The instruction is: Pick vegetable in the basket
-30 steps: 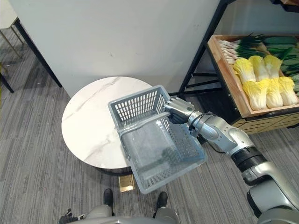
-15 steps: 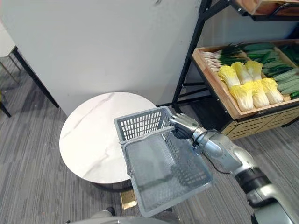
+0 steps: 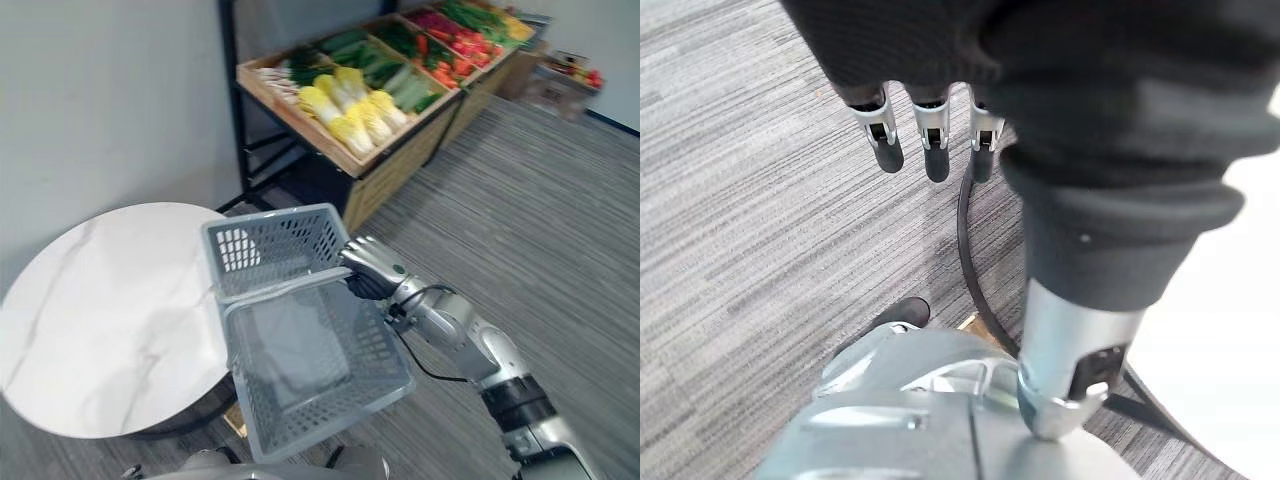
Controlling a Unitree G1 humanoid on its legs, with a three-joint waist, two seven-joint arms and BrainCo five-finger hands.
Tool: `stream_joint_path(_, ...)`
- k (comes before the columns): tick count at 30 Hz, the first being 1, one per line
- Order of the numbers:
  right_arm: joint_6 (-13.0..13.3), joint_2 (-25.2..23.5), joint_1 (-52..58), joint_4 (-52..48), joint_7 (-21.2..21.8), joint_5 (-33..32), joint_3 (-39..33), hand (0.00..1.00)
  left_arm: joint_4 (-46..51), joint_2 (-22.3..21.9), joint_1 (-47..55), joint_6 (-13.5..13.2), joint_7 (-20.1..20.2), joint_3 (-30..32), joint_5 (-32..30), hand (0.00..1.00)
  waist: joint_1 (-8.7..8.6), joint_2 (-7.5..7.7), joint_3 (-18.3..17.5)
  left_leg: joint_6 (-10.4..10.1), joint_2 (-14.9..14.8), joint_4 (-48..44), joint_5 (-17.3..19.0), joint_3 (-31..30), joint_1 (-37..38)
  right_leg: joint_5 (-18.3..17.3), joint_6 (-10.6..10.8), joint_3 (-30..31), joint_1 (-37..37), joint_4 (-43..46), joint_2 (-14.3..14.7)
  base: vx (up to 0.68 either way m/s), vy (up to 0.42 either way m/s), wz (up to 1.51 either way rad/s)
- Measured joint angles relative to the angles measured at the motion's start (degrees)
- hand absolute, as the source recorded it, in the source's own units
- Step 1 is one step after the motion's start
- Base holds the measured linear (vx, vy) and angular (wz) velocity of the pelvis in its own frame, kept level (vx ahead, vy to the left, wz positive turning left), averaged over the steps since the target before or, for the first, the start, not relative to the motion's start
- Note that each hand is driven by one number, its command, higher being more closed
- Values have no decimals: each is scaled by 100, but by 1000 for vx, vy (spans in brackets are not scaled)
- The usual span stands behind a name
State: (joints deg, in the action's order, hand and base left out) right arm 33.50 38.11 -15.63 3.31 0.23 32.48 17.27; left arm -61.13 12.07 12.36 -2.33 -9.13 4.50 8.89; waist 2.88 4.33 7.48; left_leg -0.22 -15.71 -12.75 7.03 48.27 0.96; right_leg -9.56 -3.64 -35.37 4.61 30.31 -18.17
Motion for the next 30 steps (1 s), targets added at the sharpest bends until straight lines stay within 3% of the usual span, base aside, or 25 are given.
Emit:
stream_joint_path(2, -42, -51, -254, 70, 17, 6, 340, 100, 4, -46, -34, -8, -84, 112, -1, 0, 47, -16, 6, -90, -134, -154, -50, 338, 13, 44, 99, -221, -15, -657, 306, -137, -150, -115)
stream_joint_path(3, -76, -82, -302, 72, 20, 7, 500, 100, -49, -114, -77, -3, -124, 279, -1, 0, 92, -78, -7, -149, -286, -107, -177, 555, 14, 175, 335, -152, -284, -1620, 744, -107, -152, -86)
stream_joint_path(4, -104, -90, -319, 73, 20, 7, 566, 100, -51, -126, -78, -3, -133, 293, 0, 0, 91, -101, -4, -172, -348, -106, -217, 636, 14, 280, 458, -128, -347, -1941, 897, -183, -201, -84)
stream_joint_path(5, -184, -107, -322, 69, 32, 5, 696, 100, -49, -121, -68, -17, -149, 340, -5, 0, 59, -116, 6, -178, -417, -107, -310, 694, 23, 494, 392, -26, -419, -2348, 1143, -133, -139, -42)
stream_joint_path(8, -438, -93, -322, -69, 153, -12, 791, 100, -46, -113, -81, -16, -153, 431, -27, 0, 16, -103, 5, -201, -498, 65, -495, 758, 50, 756, 370, 146, -498, -2985, 1489, -180, -124, -34)
stream_joint_path(10, -585, -80, -320, -179, 242, -125, 785, 100, -49, -109, -70, -15, -148, 442, -56, 0, -70, -103, 10, -190, -516, 133, -570, 756, 40, 828, 359, 188, -512, -3154, 1586, -124, -78, -21)
stream_joint_path(13, -703, 42, -213, -354, 319, -323, 678, 100, -51, -82, -69, -5, -121, 440, -70, 0, -154, -125, 21, -214, -600, 26, -668, 604, 52, 873, 308, 356, -507, -3214, 1672, -41, -11, -31)
stream_joint_path(15, -726, 39, -135, -357, 405, -424, 548, 100, -84, -108, -75, -7, -116, 438, -68, 0, -126, -143, 31, -184, -610, -166, -690, -207, 46, 917, 246, 668, -504, -3215, 1706, 9, 19, -82)
stream_joint_path(16, -730, 39, -68, -379, 406, -441, 526, 100, -166, -114, -57, -10, -111, 435, -60, 0, -129, -161, 30, -174, -580, -362, -697, -902, 16, 942, 230, 953, -501, -3208, 1713, 68, 57, -122)
stream_joint_path(18, -729, 40, 20, -415, 430, -441, 532, 100, -173, -129, -30, -10, -106, 388, -41, 0, -122, -170, 27, -199, -386, -575, -528, -1953, -88, 1013, 123, 1497, -421, -3213, 1696, 75, 97, -147)
stream_joint_path(20, -735, 45, 45, -415, 548, -441, 535, 100, -187, -223, -9, 12, -74, 240, -2, 0, -127, -302, 13, -301, 183, -458, -9, -3194, -117, 1165, 132, 2273, -127, -3138, 1716, 15, 160, -167)
stream_joint_path(22, -779, 31, 232, -414, 642, -433, 562, 100, -162, -274, -23, 41, -77, 130, 61, 0, -156, -350, 2, -352, 540, -144, 182, -3667, -91, 1276, 171, 2719, 11, -3085, 1714, -11, 169, -132)
stream_joint_path(26, -961, 29, 640, -424, 663, -371, 572, 100, -154, -274, -155, 21, -81, 10, 221, 0, -356, -470, -49, -379, 737, 487, 383, -3777, -7, 1547, 546, 3138, 209, -3270, 1687, -25, 233, -73)
stream_joint_path(30, -1043, 24, 919, -424, 654, -364, 557, 100, -129, -254, -267, -21, -100, -84, 221, 0, -418, -473, -63, -392, 1008, 449, 416, -3774, -13, 1712, 665, 3139, 136, -3455, 1455, 1, 200, -2)
